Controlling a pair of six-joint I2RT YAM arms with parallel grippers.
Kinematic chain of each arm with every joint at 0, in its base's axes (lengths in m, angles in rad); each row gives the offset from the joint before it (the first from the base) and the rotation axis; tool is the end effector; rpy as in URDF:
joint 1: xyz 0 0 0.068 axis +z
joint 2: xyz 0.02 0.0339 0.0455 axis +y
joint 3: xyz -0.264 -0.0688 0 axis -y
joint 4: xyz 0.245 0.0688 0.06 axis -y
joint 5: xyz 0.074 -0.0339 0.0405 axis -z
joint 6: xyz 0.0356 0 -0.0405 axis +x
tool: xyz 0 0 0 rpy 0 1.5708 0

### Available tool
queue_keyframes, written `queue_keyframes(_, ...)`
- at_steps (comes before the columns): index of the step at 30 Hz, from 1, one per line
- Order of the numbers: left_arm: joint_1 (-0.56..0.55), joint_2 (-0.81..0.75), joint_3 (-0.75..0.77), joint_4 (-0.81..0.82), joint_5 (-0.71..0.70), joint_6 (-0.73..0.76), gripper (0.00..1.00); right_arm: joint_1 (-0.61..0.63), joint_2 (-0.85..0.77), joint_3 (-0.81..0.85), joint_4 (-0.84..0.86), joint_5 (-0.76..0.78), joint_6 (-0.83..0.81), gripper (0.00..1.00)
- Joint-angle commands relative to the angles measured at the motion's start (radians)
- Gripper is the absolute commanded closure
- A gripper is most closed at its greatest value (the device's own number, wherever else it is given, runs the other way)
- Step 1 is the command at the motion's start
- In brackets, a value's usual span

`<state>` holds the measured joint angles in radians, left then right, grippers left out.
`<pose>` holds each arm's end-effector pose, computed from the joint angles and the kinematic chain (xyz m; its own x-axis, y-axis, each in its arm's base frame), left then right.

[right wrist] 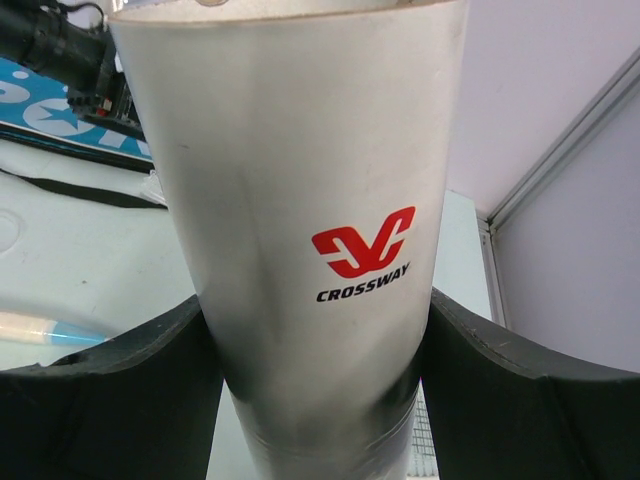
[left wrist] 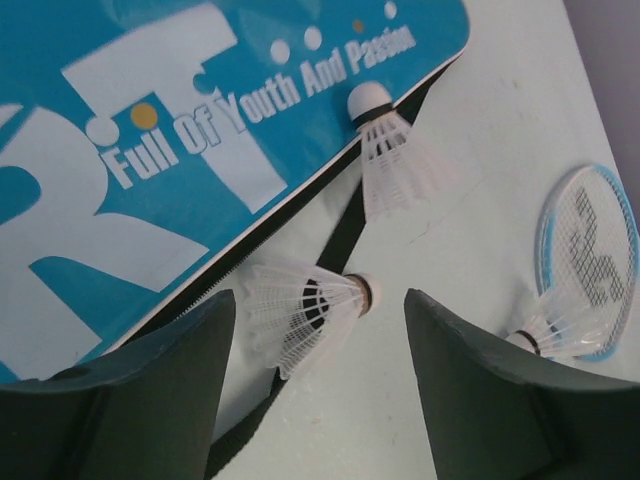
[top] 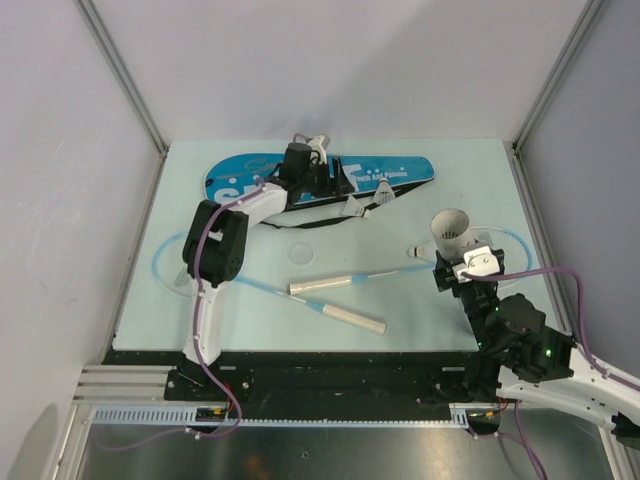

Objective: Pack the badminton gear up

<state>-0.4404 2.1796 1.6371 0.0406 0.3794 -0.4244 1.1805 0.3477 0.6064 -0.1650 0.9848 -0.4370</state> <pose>0.4518 -0.2275 0.2035 -0.6806 -0.1021 -0.7255 0.4493 0.7240 -0.5234 0.0604 0.0688 0.3329 0.1151 -0.3353 -0.9350 -0.1624 0.9223 -0.3507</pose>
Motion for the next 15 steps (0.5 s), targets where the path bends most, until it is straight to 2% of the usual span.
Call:
queue_keyframes(1,-0.008,0.063,0.078,0.01,0.144,-0.082,0.34,0.007,-0.01,0.046,0.019,-0.028,0.004,0.7)
queue_keyframes(5,-0.008,0.106,0.092,0.03,0.184,-0.123,0.49,0.007,-0.013,0.044,0.013,-0.029,0.015,0.7)
queue_keyframes(9,-0.009,0.12,0.081,0.036,0.193,-0.158,0.51,0.011,-0.015,0.047,0.013,-0.032,0.021,0.71)
queue_keyframes(12,-0.011,0.114,0.076,0.065,0.226,-0.198,0.67,0.013,-0.003,0.047,0.015,-0.044,0.023,0.71)
queue_keyframes(13,-0.012,0.102,0.075,0.068,0.228,-0.203,0.77,0.013,0.011,0.046,0.01,-0.047,0.021,0.71)
queue_keyframes(15,-0.012,0.03,0.044,0.073,0.214,-0.201,0.86,0.013,0.03,0.047,0.009,-0.038,0.017,0.71)
